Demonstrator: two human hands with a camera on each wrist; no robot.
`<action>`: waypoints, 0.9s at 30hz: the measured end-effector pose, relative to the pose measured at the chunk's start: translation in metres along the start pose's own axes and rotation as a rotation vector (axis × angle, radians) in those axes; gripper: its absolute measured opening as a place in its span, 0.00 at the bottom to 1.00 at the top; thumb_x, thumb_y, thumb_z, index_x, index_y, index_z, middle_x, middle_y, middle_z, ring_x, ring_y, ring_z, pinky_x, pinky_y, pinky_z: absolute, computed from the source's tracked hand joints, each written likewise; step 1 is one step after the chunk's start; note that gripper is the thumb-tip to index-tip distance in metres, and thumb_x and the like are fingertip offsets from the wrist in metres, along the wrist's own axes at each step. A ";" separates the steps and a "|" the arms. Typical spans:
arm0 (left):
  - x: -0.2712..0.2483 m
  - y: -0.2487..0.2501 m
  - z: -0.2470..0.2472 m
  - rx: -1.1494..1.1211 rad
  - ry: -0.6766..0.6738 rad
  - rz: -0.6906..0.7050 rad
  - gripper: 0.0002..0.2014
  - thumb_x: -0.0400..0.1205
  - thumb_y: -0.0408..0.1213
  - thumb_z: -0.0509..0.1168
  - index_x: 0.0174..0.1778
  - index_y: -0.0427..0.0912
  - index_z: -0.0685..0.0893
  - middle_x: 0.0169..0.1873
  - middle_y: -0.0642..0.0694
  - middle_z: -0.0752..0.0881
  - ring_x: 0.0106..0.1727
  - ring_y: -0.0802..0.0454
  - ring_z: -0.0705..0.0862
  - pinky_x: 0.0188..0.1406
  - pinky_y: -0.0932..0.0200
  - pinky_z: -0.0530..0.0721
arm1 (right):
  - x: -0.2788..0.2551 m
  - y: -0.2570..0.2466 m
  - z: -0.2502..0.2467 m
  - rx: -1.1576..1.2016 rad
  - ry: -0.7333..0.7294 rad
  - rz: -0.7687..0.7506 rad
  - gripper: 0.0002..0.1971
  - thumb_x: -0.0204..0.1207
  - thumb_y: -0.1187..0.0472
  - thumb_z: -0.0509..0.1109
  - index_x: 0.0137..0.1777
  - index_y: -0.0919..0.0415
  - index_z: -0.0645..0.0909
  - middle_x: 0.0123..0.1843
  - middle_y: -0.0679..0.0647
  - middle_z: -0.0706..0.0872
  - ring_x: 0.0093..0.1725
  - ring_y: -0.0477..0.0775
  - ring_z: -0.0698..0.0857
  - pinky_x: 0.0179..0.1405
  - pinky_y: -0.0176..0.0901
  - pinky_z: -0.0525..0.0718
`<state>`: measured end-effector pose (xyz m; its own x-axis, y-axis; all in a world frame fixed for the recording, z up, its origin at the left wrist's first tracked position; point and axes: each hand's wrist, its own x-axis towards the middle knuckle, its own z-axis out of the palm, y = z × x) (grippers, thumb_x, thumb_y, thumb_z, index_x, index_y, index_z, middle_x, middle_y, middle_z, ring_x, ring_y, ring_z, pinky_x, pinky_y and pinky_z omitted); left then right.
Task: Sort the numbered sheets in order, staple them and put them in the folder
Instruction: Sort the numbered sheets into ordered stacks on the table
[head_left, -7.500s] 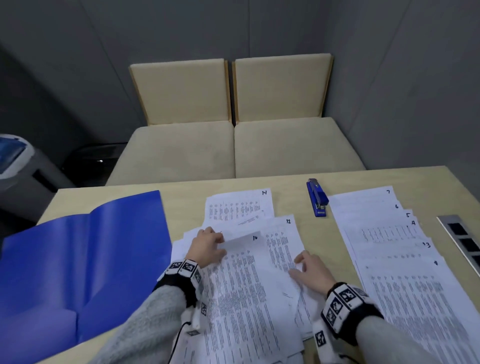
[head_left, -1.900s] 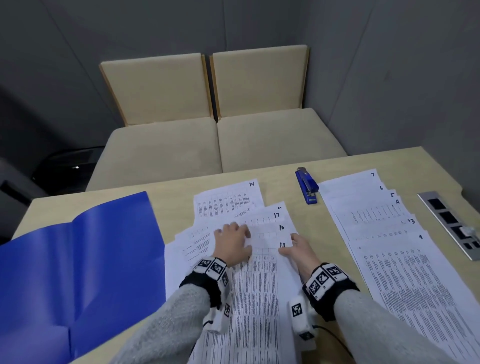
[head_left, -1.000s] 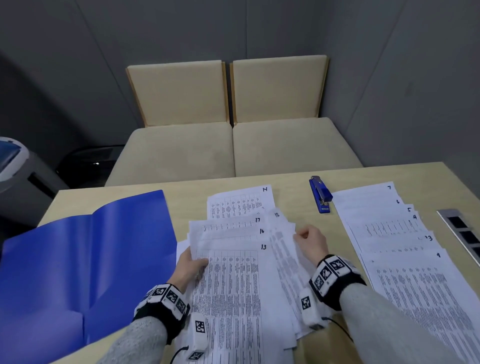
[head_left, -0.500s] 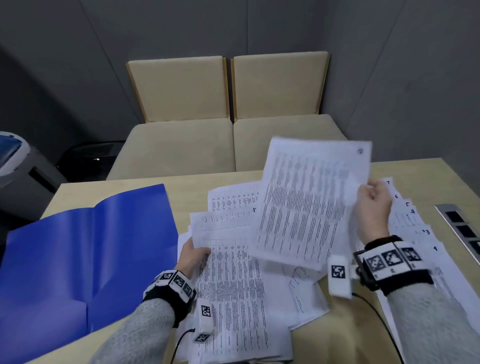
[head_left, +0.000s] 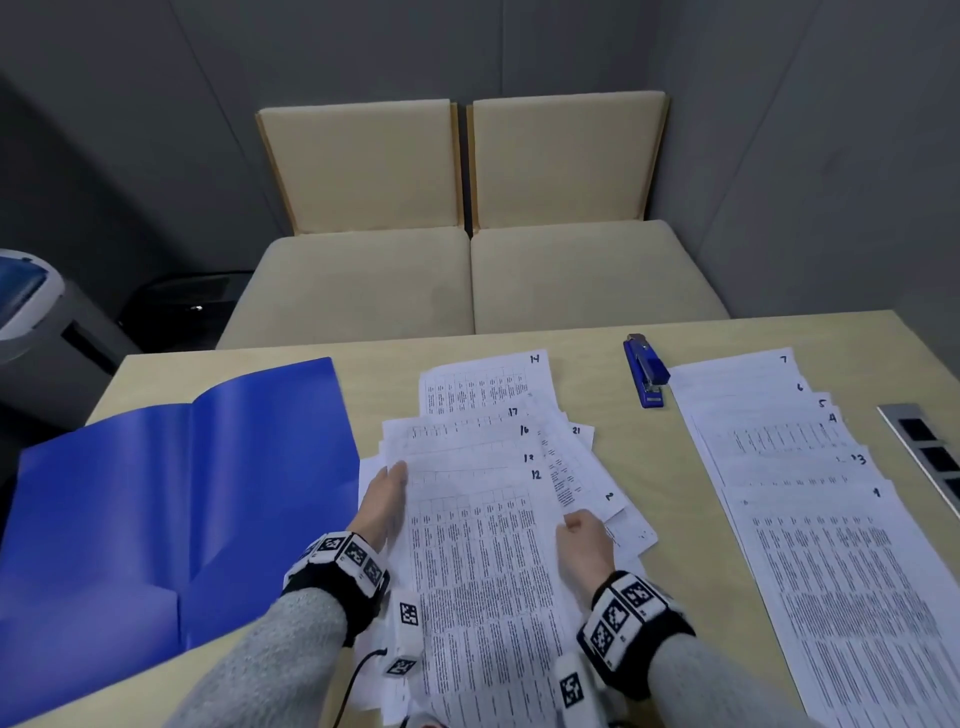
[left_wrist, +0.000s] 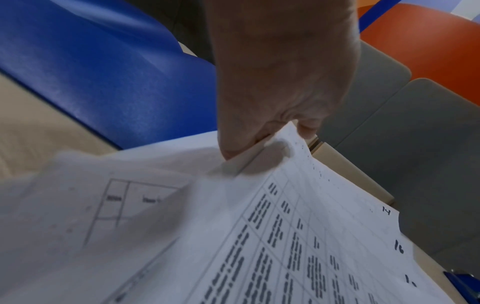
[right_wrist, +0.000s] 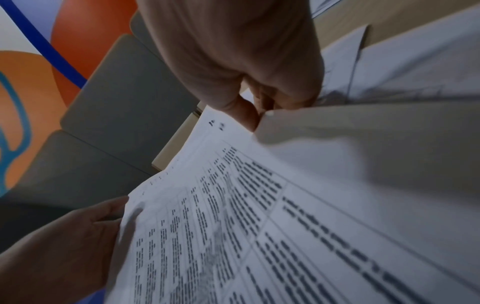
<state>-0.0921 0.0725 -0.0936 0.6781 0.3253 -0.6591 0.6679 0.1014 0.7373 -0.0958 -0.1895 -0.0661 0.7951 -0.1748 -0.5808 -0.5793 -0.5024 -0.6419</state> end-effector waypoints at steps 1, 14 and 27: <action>0.001 -0.003 0.000 -0.044 0.001 0.003 0.43 0.74 0.62 0.56 0.82 0.42 0.59 0.81 0.48 0.62 0.80 0.45 0.65 0.79 0.42 0.62 | 0.001 -0.003 0.001 -0.007 0.000 0.016 0.12 0.81 0.67 0.58 0.61 0.64 0.76 0.52 0.57 0.81 0.48 0.56 0.79 0.48 0.42 0.77; -0.041 0.041 0.005 0.051 -0.295 0.230 0.28 0.75 0.14 0.59 0.69 0.41 0.71 0.57 0.31 0.84 0.46 0.42 0.81 0.41 0.51 0.79 | 0.016 -0.026 -0.044 -0.170 0.004 -0.222 0.31 0.66 0.56 0.76 0.67 0.55 0.67 0.61 0.51 0.71 0.63 0.53 0.74 0.62 0.50 0.76; 0.033 0.097 0.063 0.772 0.280 0.588 0.20 0.80 0.46 0.67 0.63 0.40 0.72 0.57 0.39 0.77 0.55 0.43 0.79 0.53 0.51 0.80 | 0.049 -0.018 -0.068 0.076 -0.170 -0.090 0.20 0.74 0.71 0.60 0.65 0.58 0.79 0.60 0.53 0.85 0.60 0.57 0.83 0.64 0.49 0.79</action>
<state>0.0143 0.0336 -0.0530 0.9336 0.3467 -0.0902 0.3338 -0.7504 0.5705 -0.0341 -0.2471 -0.0490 0.8062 0.0170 -0.5914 -0.5242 -0.4429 -0.7274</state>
